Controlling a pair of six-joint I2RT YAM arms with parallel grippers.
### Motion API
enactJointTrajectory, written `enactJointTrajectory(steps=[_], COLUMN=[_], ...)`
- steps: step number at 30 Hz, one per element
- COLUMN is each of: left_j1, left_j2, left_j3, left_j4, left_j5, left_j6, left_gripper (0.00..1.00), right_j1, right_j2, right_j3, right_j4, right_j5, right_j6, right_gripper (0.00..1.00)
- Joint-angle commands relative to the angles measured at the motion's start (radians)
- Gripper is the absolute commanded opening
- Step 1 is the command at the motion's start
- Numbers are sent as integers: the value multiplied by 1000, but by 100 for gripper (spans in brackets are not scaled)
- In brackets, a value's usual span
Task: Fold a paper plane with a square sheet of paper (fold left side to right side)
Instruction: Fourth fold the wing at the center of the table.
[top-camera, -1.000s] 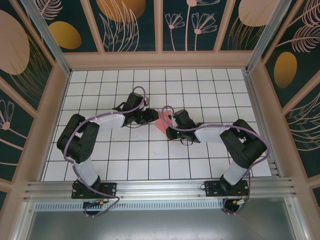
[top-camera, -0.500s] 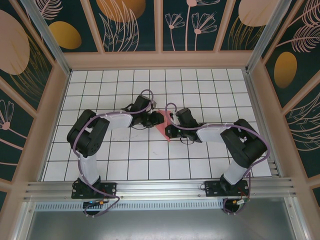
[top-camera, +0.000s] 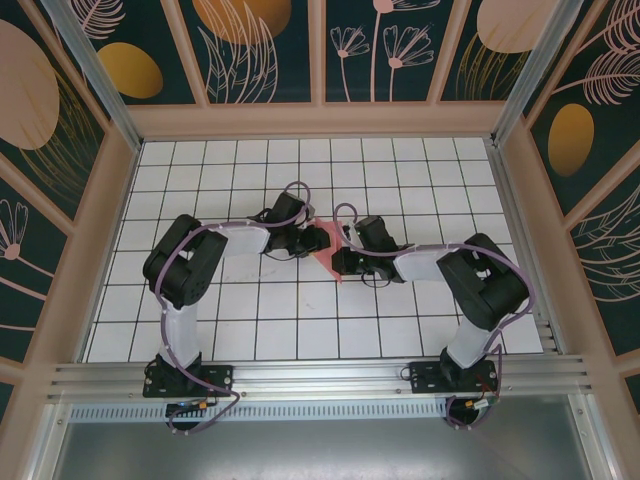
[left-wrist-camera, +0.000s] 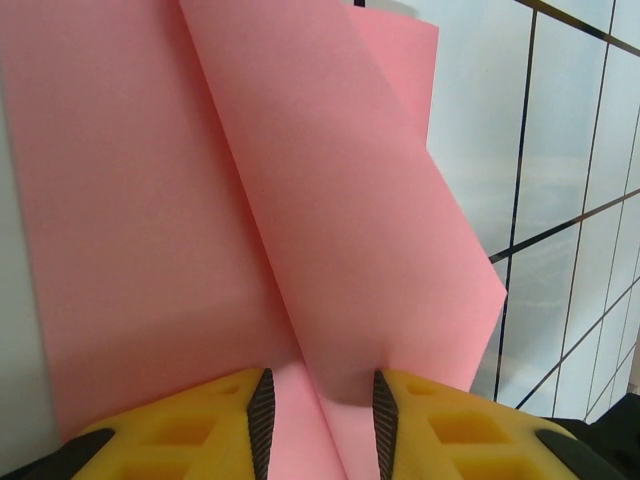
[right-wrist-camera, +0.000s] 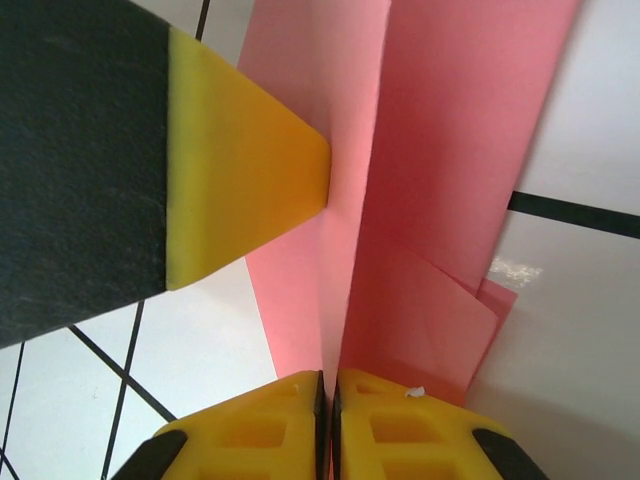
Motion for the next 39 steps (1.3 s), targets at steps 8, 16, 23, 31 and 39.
enactJointTrajectory(steps=[8,16,23,31,39], left_j1=[-6,-7,-7,-6,-7], left_j2=[59,70,69,60,56], left_j3=[35,44,44,40,37], left_j4=[-64,-84,-89,-89,-89], left_j5=[-52,-69,-76,-78,-81], left_j6=[32,42,42,43,43], left_gripper=[36,36,36,36,36], right_j1=[-16,-41,-136,-202,-201], right_j2=[19,-56,-116,-16,69], right_j3=[6,11,-4,55,102], right_j4=[19,-33,-11,61,101], right_j5=[-45,-50,-154,-238,-288], right_j6=[10,-18,-19,29,58], right_gripper=[24,40,49,48,44])
